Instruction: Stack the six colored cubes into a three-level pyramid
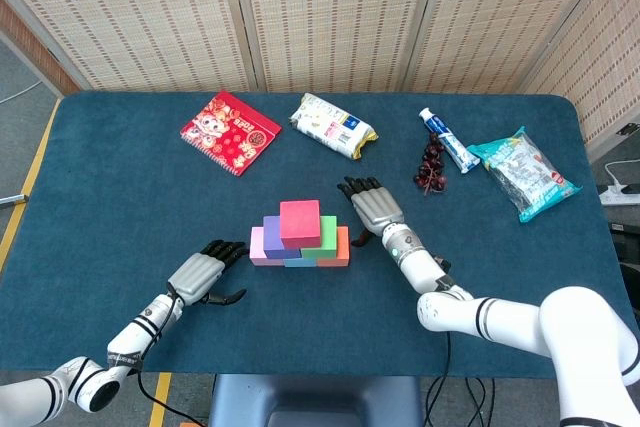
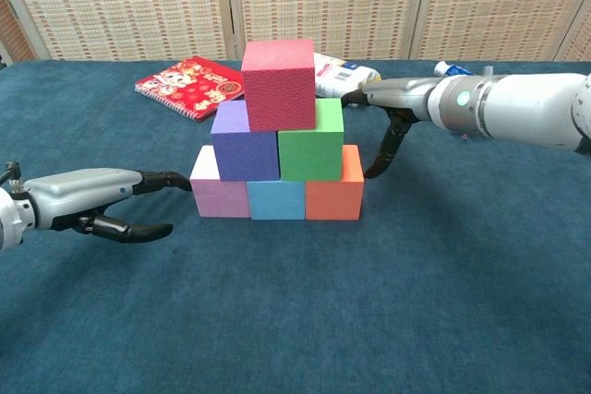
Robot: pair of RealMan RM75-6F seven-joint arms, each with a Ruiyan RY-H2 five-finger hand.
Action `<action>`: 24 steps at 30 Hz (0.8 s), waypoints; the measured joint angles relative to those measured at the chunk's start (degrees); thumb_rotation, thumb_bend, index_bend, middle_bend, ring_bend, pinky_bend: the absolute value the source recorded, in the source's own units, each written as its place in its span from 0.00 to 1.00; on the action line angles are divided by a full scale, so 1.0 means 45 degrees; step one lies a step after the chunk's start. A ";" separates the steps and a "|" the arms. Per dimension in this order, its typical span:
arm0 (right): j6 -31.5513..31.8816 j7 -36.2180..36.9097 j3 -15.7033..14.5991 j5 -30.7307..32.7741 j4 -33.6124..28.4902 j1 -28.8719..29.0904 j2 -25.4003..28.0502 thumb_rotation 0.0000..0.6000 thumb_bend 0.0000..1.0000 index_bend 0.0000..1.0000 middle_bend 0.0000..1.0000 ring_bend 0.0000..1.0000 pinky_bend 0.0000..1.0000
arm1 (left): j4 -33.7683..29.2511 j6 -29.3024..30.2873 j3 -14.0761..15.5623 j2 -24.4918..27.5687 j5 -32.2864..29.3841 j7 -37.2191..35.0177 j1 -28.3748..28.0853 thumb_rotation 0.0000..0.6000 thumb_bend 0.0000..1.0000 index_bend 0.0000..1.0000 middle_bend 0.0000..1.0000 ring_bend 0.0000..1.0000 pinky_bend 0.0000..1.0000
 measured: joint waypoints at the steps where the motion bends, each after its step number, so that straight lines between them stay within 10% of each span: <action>1: 0.0001 -0.0010 0.0012 0.0011 0.0004 -0.0004 0.0001 1.00 0.09 0.00 0.00 0.00 0.03 | 0.0023 -0.0026 -0.0005 -0.0017 -0.0018 -0.0016 -0.0011 0.22 0.31 0.07 0.00 0.00 0.00; 24: -0.0074 -0.0279 0.0355 -0.0088 0.0602 0.0173 -0.0597 1.00 0.09 0.00 0.00 0.00 0.03 | 0.0704 -0.0373 -0.0152 -0.0499 0.0035 -0.0271 -0.0569 0.21 0.31 0.07 0.00 0.00 0.00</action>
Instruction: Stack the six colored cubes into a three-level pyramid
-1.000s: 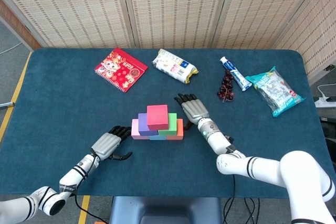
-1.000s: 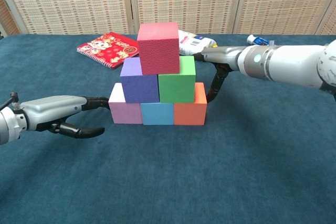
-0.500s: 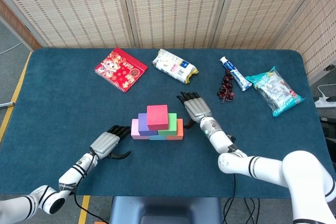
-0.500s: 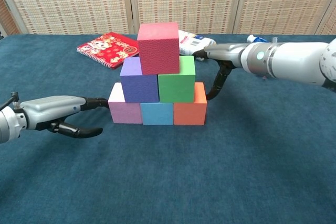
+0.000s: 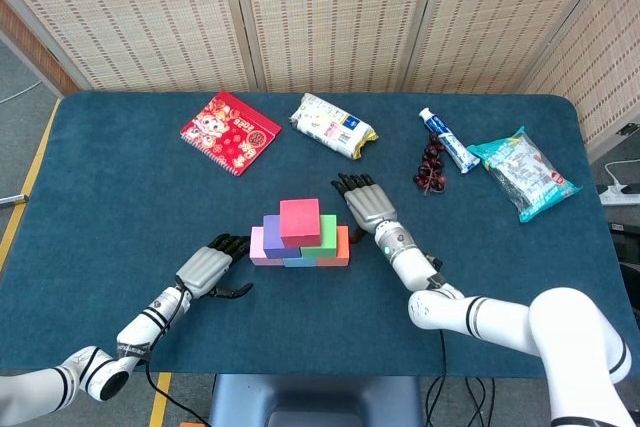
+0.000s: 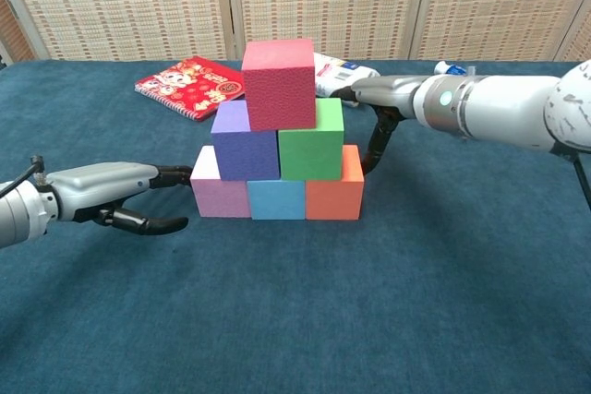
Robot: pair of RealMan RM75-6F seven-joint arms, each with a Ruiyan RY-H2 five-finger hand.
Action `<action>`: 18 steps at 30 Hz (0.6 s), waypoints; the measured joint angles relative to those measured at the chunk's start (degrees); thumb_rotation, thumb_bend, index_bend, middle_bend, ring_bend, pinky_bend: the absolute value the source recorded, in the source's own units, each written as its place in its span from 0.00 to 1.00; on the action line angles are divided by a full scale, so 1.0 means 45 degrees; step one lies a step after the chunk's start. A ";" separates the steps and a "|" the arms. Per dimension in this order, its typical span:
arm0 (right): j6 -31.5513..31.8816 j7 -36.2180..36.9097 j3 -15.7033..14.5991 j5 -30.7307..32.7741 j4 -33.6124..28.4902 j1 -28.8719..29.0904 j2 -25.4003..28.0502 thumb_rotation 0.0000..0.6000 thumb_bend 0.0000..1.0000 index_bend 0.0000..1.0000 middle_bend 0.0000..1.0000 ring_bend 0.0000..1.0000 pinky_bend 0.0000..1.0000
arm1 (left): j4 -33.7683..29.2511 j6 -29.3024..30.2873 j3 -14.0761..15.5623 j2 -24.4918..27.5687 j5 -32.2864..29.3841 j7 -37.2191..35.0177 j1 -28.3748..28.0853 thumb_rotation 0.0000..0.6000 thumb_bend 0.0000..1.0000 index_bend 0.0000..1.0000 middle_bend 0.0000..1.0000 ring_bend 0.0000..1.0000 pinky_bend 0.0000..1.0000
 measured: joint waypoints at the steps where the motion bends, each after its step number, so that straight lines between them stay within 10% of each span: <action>1: -0.0001 -0.0013 -0.0008 0.0003 -0.0043 -0.0009 0.0038 1.00 0.09 0.00 0.00 0.00 0.03 | -0.0003 0.0020 0.0003 0.0011 -0.0013 -0.0004 0.0014 0.22 0.31 0.07 0.00 0.00 0.00; 18: 0.0517 0.0044 0.0081 0.0154 -0.2886 -0.0420 0.2391 1.00 0.09 0.00 0.00 0.00 0.03 | -0.0666 0.1294 0.0065 0.1012 -0.0141 -0.0187 0.0802 0.22 0.31 0.07 0.00 0.00 0.00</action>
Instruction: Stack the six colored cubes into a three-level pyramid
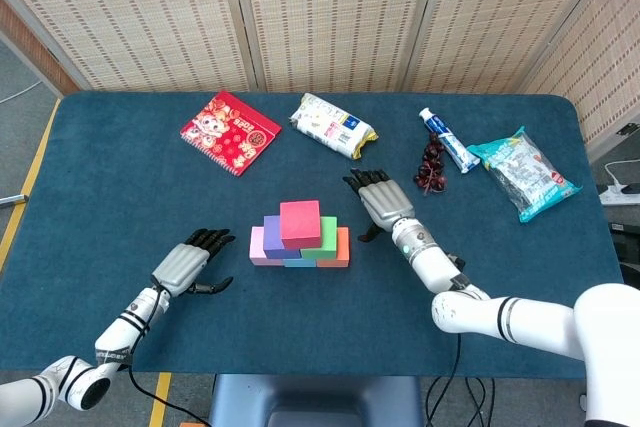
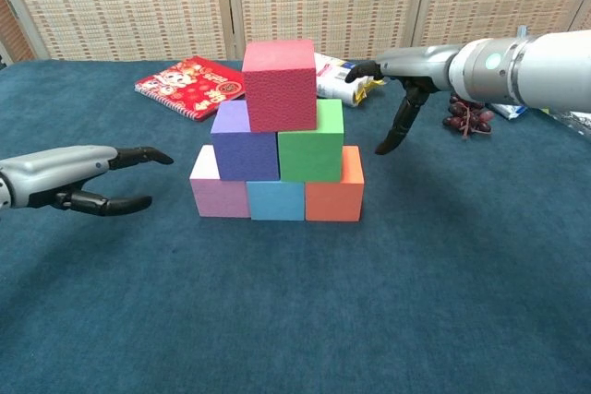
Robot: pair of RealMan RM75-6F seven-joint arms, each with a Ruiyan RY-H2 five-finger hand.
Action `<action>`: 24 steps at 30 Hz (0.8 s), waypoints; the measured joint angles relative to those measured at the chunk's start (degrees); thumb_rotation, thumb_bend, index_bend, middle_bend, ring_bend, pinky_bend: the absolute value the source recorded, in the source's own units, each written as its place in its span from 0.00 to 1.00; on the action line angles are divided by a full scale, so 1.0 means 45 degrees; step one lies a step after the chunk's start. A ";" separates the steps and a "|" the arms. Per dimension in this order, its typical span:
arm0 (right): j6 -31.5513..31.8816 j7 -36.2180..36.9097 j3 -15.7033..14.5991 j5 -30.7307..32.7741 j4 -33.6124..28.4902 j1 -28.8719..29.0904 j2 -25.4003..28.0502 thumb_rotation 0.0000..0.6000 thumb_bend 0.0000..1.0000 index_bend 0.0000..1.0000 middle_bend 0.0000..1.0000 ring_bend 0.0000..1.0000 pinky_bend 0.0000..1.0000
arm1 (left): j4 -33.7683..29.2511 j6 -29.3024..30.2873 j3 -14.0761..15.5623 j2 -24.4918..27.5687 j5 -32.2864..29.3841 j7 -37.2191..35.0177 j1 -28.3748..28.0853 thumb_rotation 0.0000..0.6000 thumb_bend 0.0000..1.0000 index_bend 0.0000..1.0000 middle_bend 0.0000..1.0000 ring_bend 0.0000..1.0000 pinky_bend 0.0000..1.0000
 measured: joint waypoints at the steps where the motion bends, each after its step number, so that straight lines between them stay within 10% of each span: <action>1: 0.0010 0.0109 0.0073 -0.0004 -0.0130 -0.0015 0.0069 1.00 0.09 0.00 0.00 0.00 0.03 | -0.0120 0.0121 -0.0014 0.0080 0.0051 0.0003 0.0029 0.22 0.31 0.07 0.00 0.00 0.00; 24: 0.0245 0.0695 0.0547 -0.0075 0.0040 0.0275 -0.0521 1.00 0.09 0.00 0.00 0.00 0.03 | -0.1270 0.0130 -0.0323 0.0262 0.0649 0.0792 -0.0590 0.23 0.31 0.07 0.00 0.00 0.00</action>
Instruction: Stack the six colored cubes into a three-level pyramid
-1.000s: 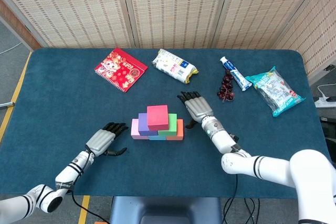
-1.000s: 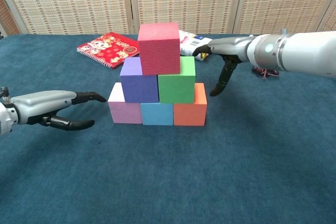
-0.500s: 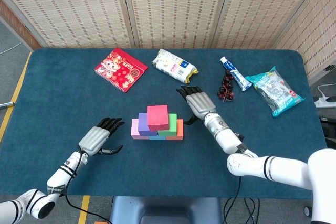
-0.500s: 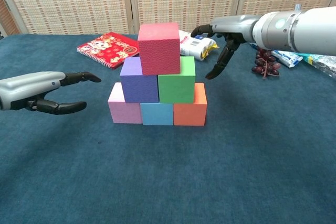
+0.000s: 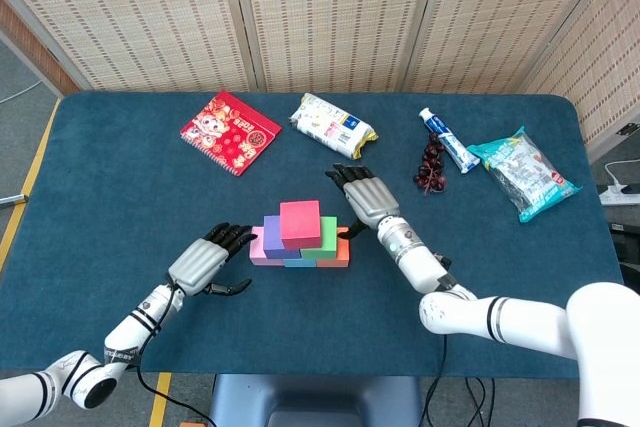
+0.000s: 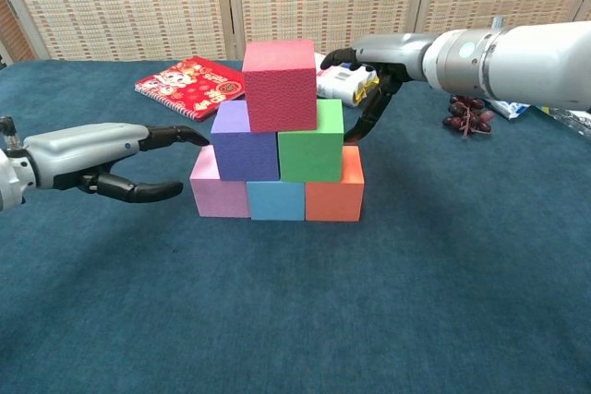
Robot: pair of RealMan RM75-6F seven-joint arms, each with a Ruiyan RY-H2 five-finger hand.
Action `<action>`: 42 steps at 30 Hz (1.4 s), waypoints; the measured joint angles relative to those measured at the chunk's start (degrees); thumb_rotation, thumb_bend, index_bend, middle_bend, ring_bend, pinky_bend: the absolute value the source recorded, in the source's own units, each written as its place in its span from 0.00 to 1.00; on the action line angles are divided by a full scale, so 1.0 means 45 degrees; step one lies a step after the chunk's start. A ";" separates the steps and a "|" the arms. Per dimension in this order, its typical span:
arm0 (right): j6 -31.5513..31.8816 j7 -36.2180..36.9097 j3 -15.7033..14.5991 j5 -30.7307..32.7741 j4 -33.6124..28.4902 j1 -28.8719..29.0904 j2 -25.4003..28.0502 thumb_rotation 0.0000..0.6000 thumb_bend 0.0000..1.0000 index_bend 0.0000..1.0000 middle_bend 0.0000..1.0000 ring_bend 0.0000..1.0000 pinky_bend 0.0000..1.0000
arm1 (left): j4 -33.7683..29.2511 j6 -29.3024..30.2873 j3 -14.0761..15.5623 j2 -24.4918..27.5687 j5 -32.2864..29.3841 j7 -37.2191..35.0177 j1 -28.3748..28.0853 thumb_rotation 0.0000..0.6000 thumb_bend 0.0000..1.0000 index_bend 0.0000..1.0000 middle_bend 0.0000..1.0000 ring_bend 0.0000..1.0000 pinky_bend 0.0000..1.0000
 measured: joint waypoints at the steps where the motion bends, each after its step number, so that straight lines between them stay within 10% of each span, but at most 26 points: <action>1: 0.0005 -0.0013 -0.0009 0.0013 0.0006 0.0008 -0.0007 1.00 0.09 0.00 0.00 0.00 0.03 | 0.0004 -0.0007 0.0005 -0.0012 0.0012 0.0001 -0.0015 0.22 0.31 0.07 0.00 0.00 0.00; 42: 0.0012 -0.0262 -0.0030 0.0283 0.0371 0.0326 -0.0363 1.00 0.09 0.00 0.00 0.00 0.03 | 0.0448 -0.0398 -0.0025 -0.0353 -0.0050 -0.0085 -0.0608 0.22 0.31 0.07 0.00 0.00 0.00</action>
